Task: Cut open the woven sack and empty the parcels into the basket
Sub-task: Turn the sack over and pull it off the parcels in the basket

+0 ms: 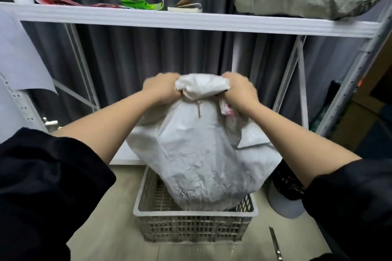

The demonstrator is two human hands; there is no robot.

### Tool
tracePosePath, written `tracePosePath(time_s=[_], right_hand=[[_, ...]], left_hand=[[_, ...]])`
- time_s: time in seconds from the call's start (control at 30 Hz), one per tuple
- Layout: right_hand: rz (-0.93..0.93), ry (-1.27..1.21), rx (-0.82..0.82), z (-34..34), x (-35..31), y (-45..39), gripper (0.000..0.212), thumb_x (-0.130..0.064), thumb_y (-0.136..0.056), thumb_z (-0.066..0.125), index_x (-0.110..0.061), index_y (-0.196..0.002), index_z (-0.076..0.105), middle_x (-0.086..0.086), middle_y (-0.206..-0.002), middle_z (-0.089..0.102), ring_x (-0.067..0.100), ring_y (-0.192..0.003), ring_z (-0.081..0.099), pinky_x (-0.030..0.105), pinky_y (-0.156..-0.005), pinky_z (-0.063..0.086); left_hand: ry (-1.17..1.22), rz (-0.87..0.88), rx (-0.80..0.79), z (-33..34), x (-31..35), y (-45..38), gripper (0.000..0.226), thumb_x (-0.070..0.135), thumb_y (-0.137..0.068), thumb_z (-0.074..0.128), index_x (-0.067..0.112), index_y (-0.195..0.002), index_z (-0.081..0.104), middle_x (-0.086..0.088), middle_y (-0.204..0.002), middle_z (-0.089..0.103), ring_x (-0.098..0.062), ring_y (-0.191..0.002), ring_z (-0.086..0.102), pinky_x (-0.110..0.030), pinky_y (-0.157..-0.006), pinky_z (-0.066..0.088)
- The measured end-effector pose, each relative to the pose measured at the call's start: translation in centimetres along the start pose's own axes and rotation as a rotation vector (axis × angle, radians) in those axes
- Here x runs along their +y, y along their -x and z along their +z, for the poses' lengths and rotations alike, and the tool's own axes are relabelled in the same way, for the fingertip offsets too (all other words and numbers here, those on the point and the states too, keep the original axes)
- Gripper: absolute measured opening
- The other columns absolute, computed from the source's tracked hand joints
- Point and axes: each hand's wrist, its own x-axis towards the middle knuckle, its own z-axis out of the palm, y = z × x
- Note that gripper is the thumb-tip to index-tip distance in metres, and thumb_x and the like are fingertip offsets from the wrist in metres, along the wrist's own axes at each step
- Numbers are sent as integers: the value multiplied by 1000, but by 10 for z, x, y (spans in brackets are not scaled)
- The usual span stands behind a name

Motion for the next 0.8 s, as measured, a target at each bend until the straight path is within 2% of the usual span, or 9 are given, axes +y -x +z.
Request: tracePosePath(time_s=[0.07, 0.13, 0.27, 0.33, 0.4, 0.5, 0.63, 0.73, 0.8], right_hand=[[-18, -58, 169, -14, -4, -6, 14, -19, -77, 47, -25, -84, 58, -2, -86, 61, 26, -79, 58, 33, -65, 43], [-67, -65, 276, -16, 0, -5, 23, -12, -80, 46, -20, -97, 58, 3, -101, 58, 25, -86, 54, 33, -66, 37], [-212, 296, -46, -4, 15, 2, 16, -12, -82, 51, -11, -98, 49, 11, -103, 57, 34, -97, 55, 40, -70, 41], [-219, 293, 96, -10, 15, -7, 19, -7, -79, 52, -12, -97, 49, 12, -102, 57, 35, -96, 54, 40, -69, 37], [-169, 228, 265, -17, 6, -17, 25, 0, -75, 48, -13, -97, 47, 12, -103, 55, 35, -95, 50, 37, -67, 30], [-291, 340, 159, -26, -1, -29, 27, -5, -76, 51, -10, -103, 48, 13, -105, 54, 36, -96, 52, 39, -66, 30], [-263, 320, 393, -39, -5, -41, 29, -4, -77, 44, -8, -105, 51, 14, -107, 55, 36, -96, 51, 41, -66, 31], [-313, 395, 220, -35, -5, -44, 25, -7, -79, 49, -11, -104, 49, 14, -106, 55, 37, -97, 52, 41, -66, 31], [-290, 356, 313, -44, -5, -48, 25, -5, -78, 46, -10, -102, 51, 13, -105, 56, 36, -97, 50, 40, -67, 30]], left_hand=[[-56, 11, 305, -5, 10, -1, 7, 25, -85, 49, 22, -91, 50, -7, -111, 62, -33, -103, 57, -38, -80, 37], [-108, 7, 472, 6, 13, -1, 17, 21, -84, 53, 18, -100, 51, -10, -109, 59, -35, -100, 55, -39, -75, 34], [-407, 180, 198, 18, 2, -6, 30, 27, -91, 51, 17, -119, 50, -10, -117, 58, -33, -106, 57, -40, -85, 36], [-403, 204, 343, 4, 1, -14, 29, 24, -88, 54, 16, -117, 51, -11, -114, 58, -35, -103, 57, -39, -78, 33], [-296, 91, 452, -5, 7, -16, 32, 20, -84, 58, 15, -115, 51, -13, -113, 57, -37, -102, 55, -40, -73, 31], [-340, 164, 380, -15, 5, -20, 27, 21, -88, 54, 14, -114, 51, -15, -114, 58, -37, -102, 57, -42, -82, 35], [-360, 153, 569, -39, 5, -33, 27, 14, -84, 51, 11, -111, 53, -18, -111, 58, -38, -99, 56, -43, -81, 34], [-298, 105, 363, -30, 11, -35, 28, 19, -86, 54, 13, -114, 51, -18, -117, 58, -38, -106, 57, -44, -89, 34], [-302, 141, 487, -41, 9, -37, 26, 17, -83, 54, 12, -109, 54, -18, -113, 58, -38, -101, 57, -43, -84, 35]])
